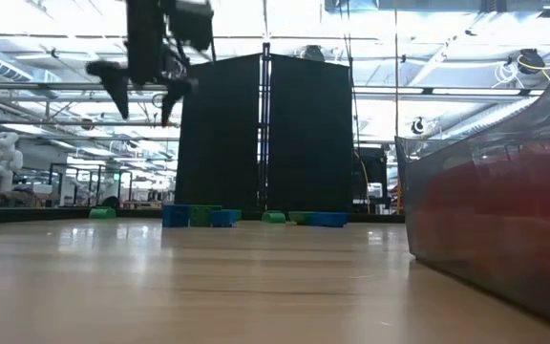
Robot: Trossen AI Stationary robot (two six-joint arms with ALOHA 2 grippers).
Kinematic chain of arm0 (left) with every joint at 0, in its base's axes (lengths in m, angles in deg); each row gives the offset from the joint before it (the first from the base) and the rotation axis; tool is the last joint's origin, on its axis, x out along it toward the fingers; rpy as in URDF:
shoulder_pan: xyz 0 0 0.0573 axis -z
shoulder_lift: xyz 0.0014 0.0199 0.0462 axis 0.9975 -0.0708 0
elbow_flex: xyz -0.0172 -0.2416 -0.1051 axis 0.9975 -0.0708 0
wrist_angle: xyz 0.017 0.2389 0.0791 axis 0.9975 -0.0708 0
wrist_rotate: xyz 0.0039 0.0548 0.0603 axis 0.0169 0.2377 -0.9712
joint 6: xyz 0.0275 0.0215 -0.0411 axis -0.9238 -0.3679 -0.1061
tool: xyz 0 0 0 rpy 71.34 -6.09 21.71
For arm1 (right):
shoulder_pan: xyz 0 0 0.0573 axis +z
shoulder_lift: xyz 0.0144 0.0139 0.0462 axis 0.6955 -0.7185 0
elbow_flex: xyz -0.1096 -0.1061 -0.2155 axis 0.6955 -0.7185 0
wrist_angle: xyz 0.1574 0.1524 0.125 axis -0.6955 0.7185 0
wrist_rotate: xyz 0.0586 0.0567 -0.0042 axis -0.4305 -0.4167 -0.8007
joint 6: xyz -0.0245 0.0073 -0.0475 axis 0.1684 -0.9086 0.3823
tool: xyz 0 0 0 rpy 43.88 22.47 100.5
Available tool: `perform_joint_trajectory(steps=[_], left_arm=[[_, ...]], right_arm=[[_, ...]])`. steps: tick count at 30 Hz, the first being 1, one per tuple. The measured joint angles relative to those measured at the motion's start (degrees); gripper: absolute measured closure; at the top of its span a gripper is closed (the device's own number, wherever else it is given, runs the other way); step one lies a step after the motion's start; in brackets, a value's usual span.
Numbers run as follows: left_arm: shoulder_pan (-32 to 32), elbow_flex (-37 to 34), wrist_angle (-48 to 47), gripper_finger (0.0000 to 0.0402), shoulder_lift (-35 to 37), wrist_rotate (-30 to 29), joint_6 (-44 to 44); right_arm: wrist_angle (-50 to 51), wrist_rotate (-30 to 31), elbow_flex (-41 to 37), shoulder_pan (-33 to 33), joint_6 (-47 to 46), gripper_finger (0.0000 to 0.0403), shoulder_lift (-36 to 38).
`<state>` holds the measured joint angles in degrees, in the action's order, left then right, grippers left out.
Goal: Sort blocks
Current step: Move the green game piece to the center
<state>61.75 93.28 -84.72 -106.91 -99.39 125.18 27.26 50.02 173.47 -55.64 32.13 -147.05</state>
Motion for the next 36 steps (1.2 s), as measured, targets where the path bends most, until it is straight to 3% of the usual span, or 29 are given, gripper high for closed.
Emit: perform_joint_trajectory(steps=[5,11,26,32,36], left_arm=[[-18.54,0.02,12.63,0.005,-1.56,10.78,-10.74],[-30.08,0.02,15.32,0.005,-6.32,17.89,-13.28],[-38.63,0.04,10.74,0.005,-20.49,18.61,-26.28],[-41.26,0.04,12.79,0.005,-23.72,27.1,-29.28],[-42.99,0.07,14.17,0.0053,-24.49,29.79,-29.07]], right_arm=[[4.34,0.5,0.0,0.0,-3.71,0.0403,7.04],[9.73,0.54,-0.02,0.0,-6.29,0.0403,11.99],[10.03,0.56,-0.02,0.02,-4.75,0.0403,15.63],[10.02,0.58,-0.04,0.02,-7.52,0.0403,14.43],[10.0,0.59,-0.04,0.02,-7.64,0.0403,13.51]])
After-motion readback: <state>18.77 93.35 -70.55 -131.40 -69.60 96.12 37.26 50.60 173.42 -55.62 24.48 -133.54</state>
